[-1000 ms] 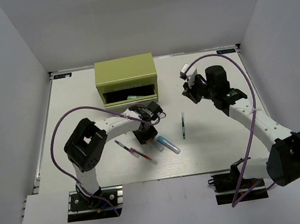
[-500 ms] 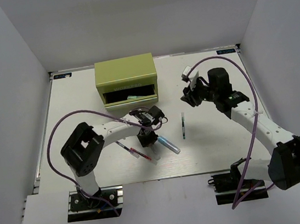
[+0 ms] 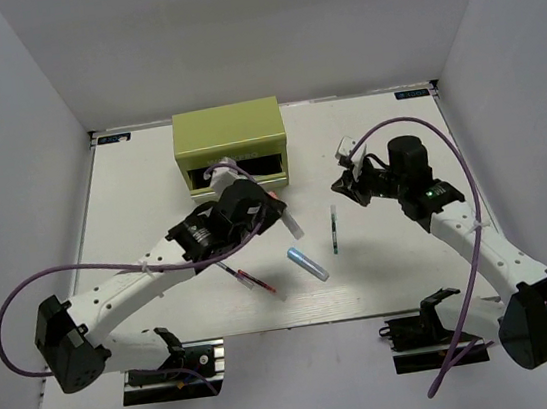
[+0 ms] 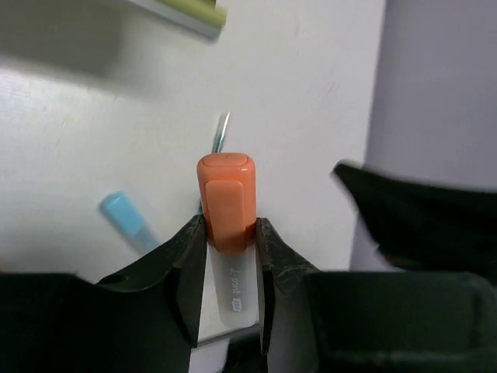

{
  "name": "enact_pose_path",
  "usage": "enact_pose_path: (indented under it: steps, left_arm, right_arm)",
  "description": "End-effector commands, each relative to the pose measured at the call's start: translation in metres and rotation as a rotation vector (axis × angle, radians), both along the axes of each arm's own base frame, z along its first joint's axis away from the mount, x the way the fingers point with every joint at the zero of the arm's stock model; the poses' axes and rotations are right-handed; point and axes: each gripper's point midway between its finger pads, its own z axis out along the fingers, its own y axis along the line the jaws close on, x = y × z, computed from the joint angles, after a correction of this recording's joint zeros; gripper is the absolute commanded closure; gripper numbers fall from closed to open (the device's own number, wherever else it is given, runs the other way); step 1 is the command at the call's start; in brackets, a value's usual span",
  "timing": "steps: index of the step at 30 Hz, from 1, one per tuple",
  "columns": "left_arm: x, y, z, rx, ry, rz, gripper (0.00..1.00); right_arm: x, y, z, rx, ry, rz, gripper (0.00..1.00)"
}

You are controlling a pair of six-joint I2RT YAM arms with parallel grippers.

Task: Sort the stationery into containers
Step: Pick up the pen from the center of the board, then place the pen in the storage box.

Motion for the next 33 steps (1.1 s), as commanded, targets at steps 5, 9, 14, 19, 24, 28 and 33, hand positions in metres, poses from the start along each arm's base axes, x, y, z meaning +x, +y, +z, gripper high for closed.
enact_pose_path:
  steps: [5, 9, 14, 19, 24, 28, 33]
  left_arm:
    - [0.069, 0.044, 0.084, -0.248, -0.358, 0.458, 1.00]
    - [0.091, 0.068, 0.088, -0.235, -0.449, 0.657, 1.00]
    - [0.114, 0.088, 0.079, -0.175, -0.497, 0.800, 1.00]
    - [0.132, 0.095, 0.052, -0.118, -0.498, 0.849, 1.00]
    - [0.148, 0.097, 0.033, -0.111, -0.494, 0.868, 1.00]
    - [0.158, 0.095, 0.023, -0.079, -0.478, 0.856, 1.00]
    - [0.164, 0.098, 0.014, -0.045, -0.465, 0.845, 1.00]
  right_arm:
    - [-0.003, 0.001, 0.009, 0.018, -0.073, 0.028, 0.90]
    - [-0.005, -0.001, 0.007, 0.014, -0.082, 0.026, 0.89]
    - [-0.006, -0.004, 0.002, 0.006, -0.083, 0.013, 0.88]
    - [-0.010, -0.002, -0.001, -0.002, -0.084, 0.018, 0.87]
    - [-0.008, -0.007, -0.005, -0.006, -0.078, 0.002, 0.87]
    - [-0.007, -0.008, -0.005, -0.009, -0.078, -0.001, 0.86]
    - [-0.007, -0.008, -0.008, -0.014, -0.072, 0.002, 0.73]
